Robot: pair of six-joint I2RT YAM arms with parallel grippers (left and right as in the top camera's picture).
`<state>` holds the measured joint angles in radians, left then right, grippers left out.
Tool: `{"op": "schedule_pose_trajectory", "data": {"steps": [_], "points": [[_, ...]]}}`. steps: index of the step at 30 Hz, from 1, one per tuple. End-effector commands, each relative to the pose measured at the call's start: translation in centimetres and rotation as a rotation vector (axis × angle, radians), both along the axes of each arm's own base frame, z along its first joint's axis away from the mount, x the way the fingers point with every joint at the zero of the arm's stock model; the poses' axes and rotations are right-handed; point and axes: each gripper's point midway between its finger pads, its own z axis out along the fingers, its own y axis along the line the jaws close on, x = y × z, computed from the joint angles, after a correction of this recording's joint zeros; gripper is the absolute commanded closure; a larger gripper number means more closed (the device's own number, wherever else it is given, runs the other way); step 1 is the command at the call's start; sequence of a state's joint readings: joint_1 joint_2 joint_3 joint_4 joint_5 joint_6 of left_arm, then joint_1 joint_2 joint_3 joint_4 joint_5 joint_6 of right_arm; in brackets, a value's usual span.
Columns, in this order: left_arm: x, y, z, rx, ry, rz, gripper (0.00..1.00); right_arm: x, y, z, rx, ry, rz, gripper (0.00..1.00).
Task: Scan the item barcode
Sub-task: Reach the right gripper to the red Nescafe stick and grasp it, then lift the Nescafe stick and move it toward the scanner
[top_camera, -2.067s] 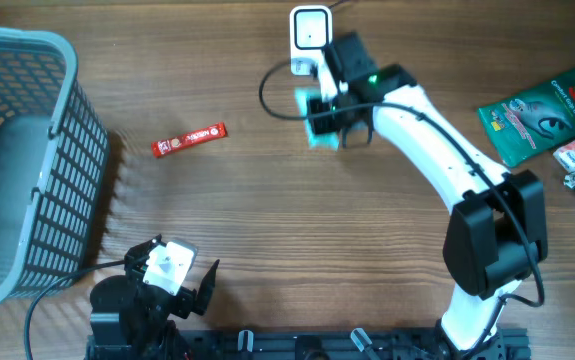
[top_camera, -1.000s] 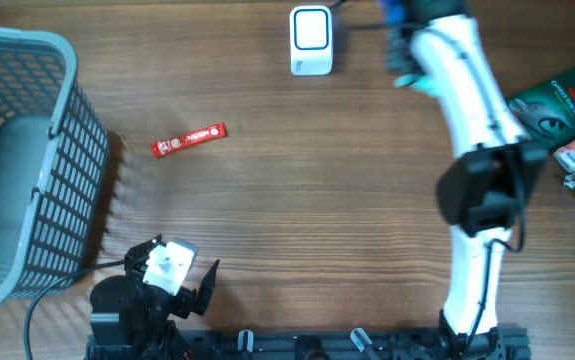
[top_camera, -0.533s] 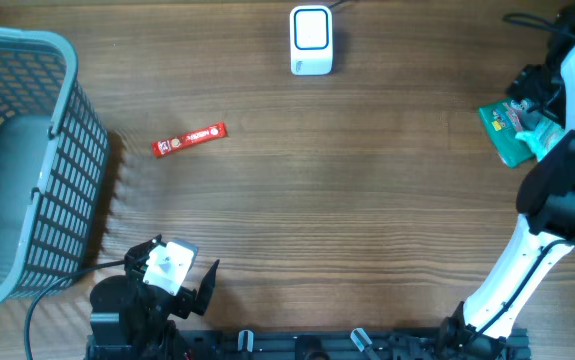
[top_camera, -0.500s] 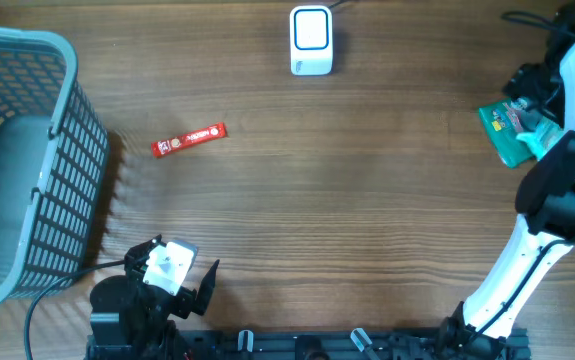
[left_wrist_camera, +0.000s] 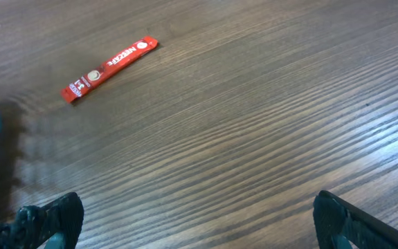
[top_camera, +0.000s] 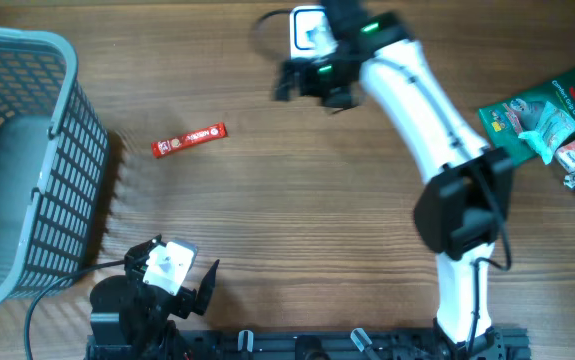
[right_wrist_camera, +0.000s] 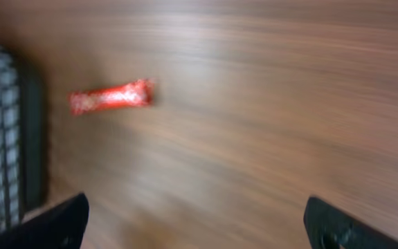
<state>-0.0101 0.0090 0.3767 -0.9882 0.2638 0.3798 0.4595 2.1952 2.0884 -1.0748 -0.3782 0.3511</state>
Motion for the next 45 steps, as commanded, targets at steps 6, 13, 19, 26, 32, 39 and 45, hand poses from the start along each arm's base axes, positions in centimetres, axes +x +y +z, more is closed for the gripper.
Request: {"op": "schedule_pose_trajectory", "data": {"steps": [6,13,19,26,32,39,45], "points": [[0.0,-0.2,-0.1,-0.005,0.002,-0.010,0.00,-2.2,13.7,-6.7,0.043,-0.297,0.487,0.00],[0.0,-0.2,-0.1,-0.005,0.002,-0.010,0.00,-2.6,17.5,-8.7,-0.002,-0.529,0.734,0.00],[0.0,-0.2,-0.1,-0.005,0.002,-0.010,0.00,-3.9,18.4,-11.5,0.057,-0.523,0.856,0.00],[0.0,-0.2,-0.1,-0.005,0.002,-0.010,0.00,-4.2,18.0,-16.7,0.023,-0.470,0.881,0.00],[0.0,-0.2,-0.1,-0.005,0.002,-0.010,0.00,-3.0,16.3,-19.7,-0.102,-0.447,0.826,0.13],[0.0,-0.2,-0.1,-0.005,0.002,-0.010,0.00,-3.7,9.4,-22.3,-0.413,-0.227,0.646,0.69],[0.0,-0.2,-0.1,-0.005,0.002,-0.010,0.00,-5.5,2.1,-21.5,-0.507,0.136,0.236,0.95]]}}
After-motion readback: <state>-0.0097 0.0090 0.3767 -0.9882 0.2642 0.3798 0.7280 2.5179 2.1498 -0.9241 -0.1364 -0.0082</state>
